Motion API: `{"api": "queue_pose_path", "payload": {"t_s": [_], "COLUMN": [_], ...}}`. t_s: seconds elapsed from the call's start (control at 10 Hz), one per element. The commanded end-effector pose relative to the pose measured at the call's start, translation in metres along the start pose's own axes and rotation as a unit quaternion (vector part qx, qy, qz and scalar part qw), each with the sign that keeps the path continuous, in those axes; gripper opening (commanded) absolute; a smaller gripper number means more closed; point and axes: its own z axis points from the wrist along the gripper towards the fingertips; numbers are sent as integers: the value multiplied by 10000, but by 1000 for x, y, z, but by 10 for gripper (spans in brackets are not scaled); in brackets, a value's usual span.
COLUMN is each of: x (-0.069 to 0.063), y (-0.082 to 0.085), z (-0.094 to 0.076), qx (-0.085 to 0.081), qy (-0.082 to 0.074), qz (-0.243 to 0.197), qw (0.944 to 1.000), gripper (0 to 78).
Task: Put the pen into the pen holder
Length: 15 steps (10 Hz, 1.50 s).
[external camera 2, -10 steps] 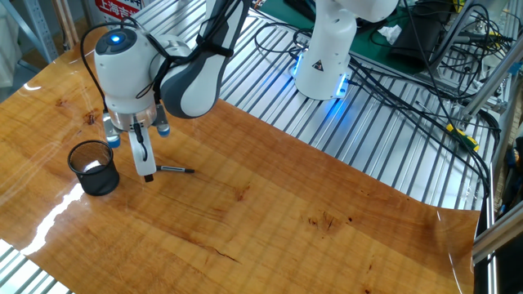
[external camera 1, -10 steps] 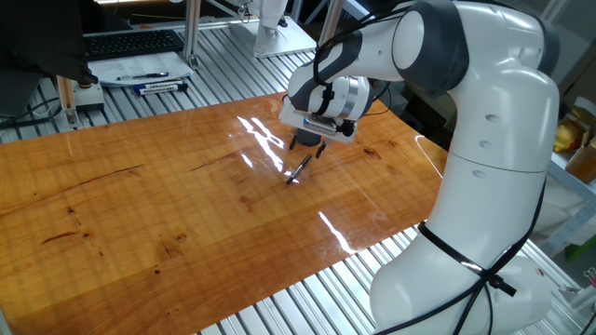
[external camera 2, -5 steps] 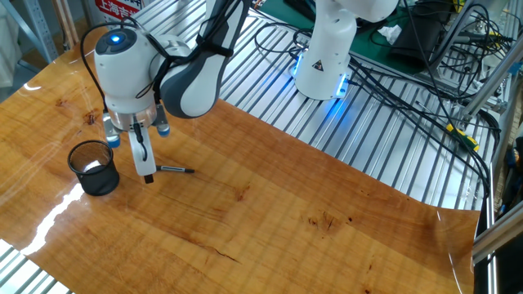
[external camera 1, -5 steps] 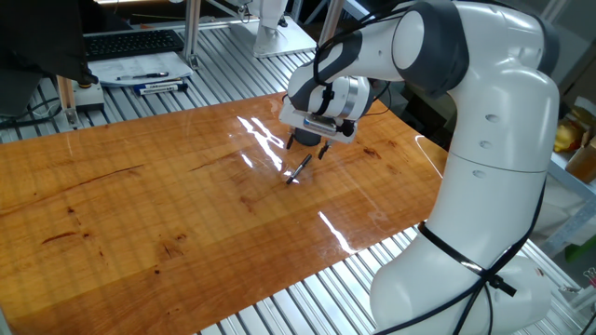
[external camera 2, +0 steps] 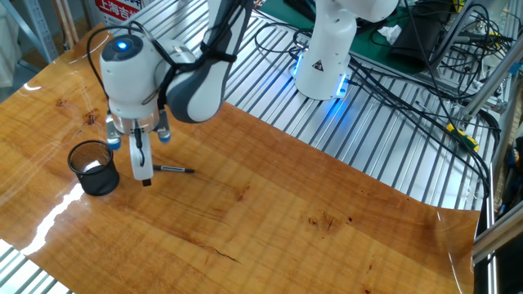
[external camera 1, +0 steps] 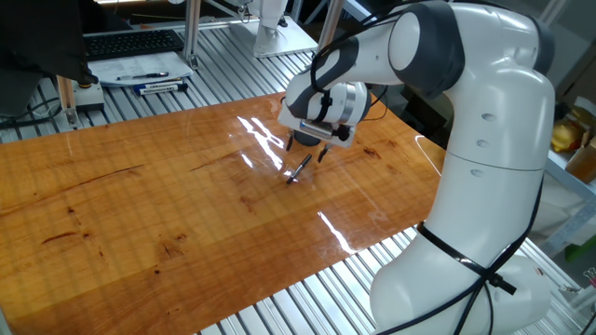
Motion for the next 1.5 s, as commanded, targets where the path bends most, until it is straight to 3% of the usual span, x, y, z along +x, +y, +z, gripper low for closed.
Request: {"api": "queue_pose_path", "payload": {"t_s": [0.1,1.4,1.5], "x": [-1,-1,-1], "y": [0,-1,-1], "z": [3,10,10], "qx": [63,65,73], "qy": [-72,-89,-95], "qz": [217,255,253], "qw": [9997,9996,9996], "gripper": [774,774,12]}}
